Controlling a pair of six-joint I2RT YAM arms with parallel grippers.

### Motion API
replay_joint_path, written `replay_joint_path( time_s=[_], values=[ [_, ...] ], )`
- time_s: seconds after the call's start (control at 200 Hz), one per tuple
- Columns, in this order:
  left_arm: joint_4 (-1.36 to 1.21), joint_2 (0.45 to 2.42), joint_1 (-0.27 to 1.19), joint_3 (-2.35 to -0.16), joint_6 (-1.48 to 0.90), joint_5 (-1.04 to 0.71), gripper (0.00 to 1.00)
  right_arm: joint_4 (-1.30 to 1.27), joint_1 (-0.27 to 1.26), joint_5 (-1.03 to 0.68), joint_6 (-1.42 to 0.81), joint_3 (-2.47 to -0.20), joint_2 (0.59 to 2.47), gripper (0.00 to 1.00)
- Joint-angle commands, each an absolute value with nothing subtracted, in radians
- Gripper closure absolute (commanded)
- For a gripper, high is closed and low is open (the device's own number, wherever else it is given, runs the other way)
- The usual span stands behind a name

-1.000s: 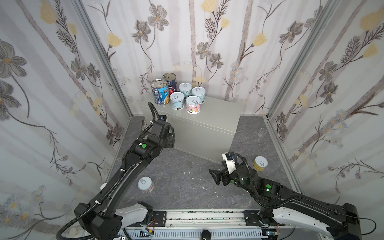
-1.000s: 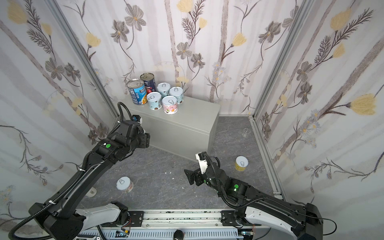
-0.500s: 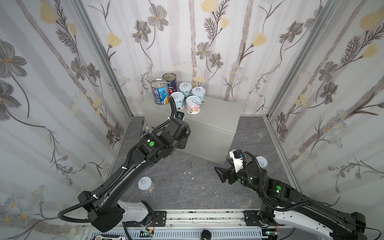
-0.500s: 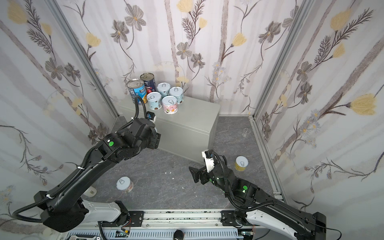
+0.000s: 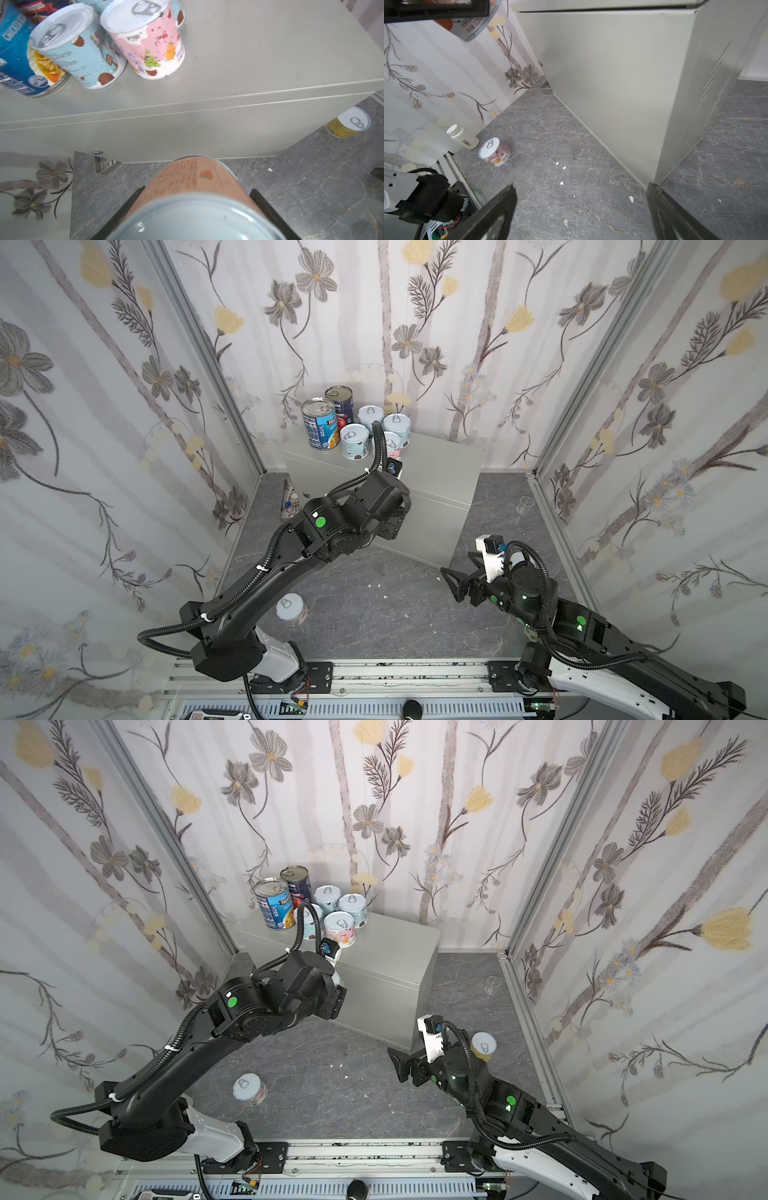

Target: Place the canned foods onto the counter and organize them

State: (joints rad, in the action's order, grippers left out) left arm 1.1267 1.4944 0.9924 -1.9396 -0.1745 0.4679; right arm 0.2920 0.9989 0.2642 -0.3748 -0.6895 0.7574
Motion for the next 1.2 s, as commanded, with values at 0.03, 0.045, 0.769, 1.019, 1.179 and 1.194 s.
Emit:
replay_joint_path(
  time_s=[0.03, 0.045, 0.769, 1.019, 1.179, 1.194],
  values=[
    [1.152, 1.553, 1.032, -2.053, -0.160, 0.480, 0.50, 0.329, 0.996, 0.289, -0.358, -0.720, 0.746, 0.02],
    [1.155, 1.562, 1.037, -2.066, -0.159, 0.479, 0.50, 0.332, 0.996, 0.290, -0.356, -0.723, 0.744, 0.02],
    [1.164, 1.896, 1.070, -2.528, -0.183, 0.377, 0.49, 0.400, 0.979, 0.312, -0.358, -0.710, 0.610, 0.01],
    [1.164, 1.965, 1.059, -2.614, -0.207, 0.379, 0.47, 0.413, 0.979, 0.298, -0.359, -0.699, 0.580, 0.01],
    [1.166, 1.980, 1.009, -2.609, -0.238, 0.351, 0.47, 0.414, 0.979, 0.288, -0.359, -0.695, 0.567, 0.01],
    [1.166, 1.980, 1.006, -2.609, -0.241, 0.348, 0.47, 0.414, 0.979, 0.287, -0.359, -0.694, 0.565, 0.01]
  ],
)
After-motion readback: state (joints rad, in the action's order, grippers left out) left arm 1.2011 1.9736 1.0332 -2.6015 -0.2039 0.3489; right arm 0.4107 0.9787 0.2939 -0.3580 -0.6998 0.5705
